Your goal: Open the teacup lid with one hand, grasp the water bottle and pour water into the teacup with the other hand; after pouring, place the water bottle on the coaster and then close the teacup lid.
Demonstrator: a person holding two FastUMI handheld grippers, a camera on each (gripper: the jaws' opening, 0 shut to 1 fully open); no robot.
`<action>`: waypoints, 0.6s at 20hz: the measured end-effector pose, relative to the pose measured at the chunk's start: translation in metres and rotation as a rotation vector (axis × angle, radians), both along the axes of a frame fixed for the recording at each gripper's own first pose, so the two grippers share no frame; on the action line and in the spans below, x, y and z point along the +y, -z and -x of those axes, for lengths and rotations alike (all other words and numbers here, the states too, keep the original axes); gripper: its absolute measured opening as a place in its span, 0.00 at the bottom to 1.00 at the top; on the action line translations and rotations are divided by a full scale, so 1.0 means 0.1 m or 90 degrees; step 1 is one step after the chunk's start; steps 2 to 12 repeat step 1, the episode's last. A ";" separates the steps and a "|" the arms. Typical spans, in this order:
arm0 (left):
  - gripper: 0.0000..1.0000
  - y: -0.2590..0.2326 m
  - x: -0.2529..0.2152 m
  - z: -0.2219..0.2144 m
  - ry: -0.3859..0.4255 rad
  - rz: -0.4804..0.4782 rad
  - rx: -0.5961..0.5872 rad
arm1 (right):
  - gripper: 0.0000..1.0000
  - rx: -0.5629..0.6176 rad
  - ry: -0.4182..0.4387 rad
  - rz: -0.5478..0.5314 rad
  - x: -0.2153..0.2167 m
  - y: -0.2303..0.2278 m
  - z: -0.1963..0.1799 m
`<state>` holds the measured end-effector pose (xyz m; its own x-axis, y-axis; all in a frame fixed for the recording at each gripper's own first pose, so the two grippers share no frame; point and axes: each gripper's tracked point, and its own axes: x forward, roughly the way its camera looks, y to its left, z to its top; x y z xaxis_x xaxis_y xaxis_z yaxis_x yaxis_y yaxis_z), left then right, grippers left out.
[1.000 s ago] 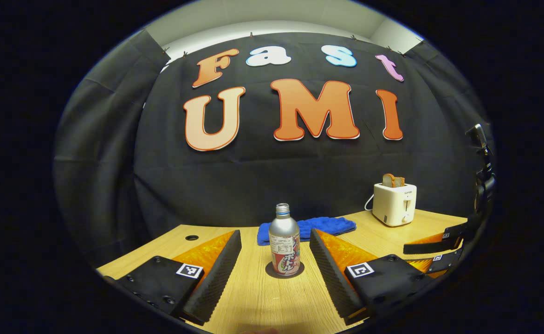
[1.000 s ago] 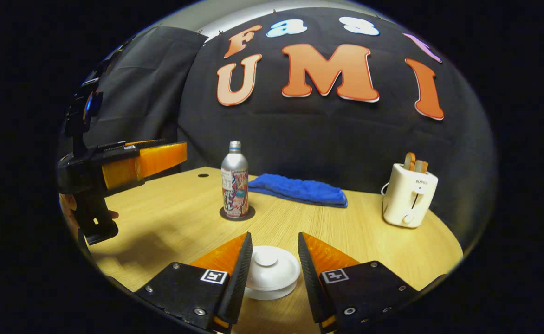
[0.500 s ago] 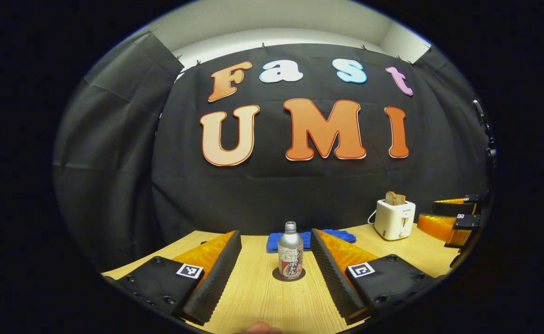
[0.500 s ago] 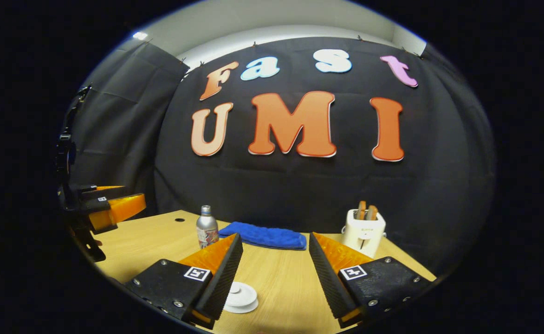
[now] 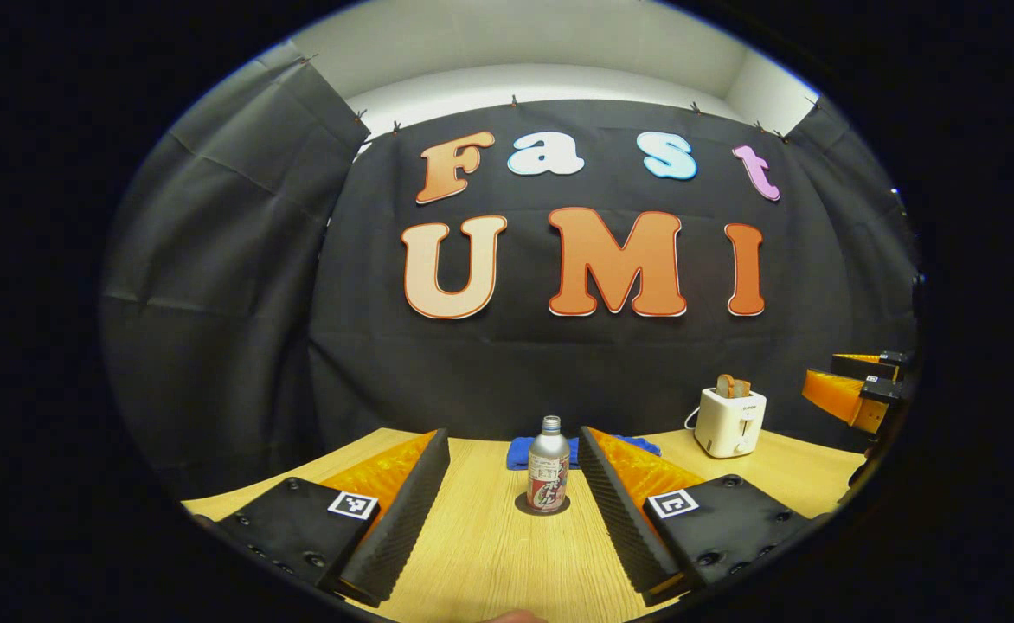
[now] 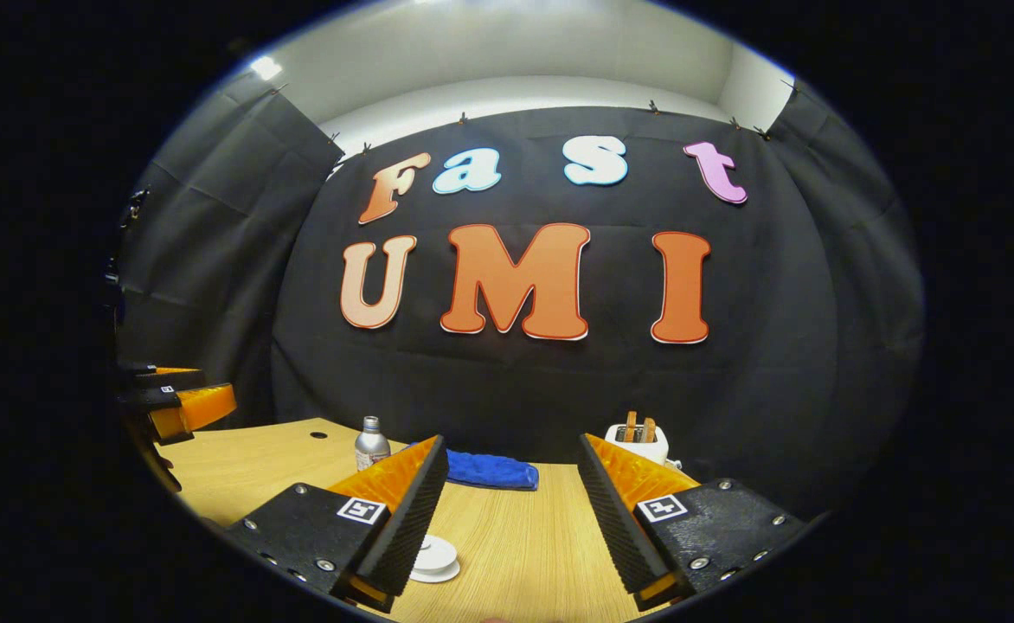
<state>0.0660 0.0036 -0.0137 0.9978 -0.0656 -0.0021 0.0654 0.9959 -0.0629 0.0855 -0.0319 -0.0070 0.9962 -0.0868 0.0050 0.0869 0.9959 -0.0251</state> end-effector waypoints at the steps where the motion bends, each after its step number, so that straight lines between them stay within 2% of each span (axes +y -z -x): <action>1: 0.97 -0.02 -0.02 0.05 0.001 -0.005 -0.005 | 0.90 0.000 -0.003 0.006 0.02 -0.01 0.04; 12: 0.97 -0.02 -0.02 0.05 0.001 -0.005 -0.005 | 0.90 0.000 -0.003 0.006 0.02 -0.01 0.04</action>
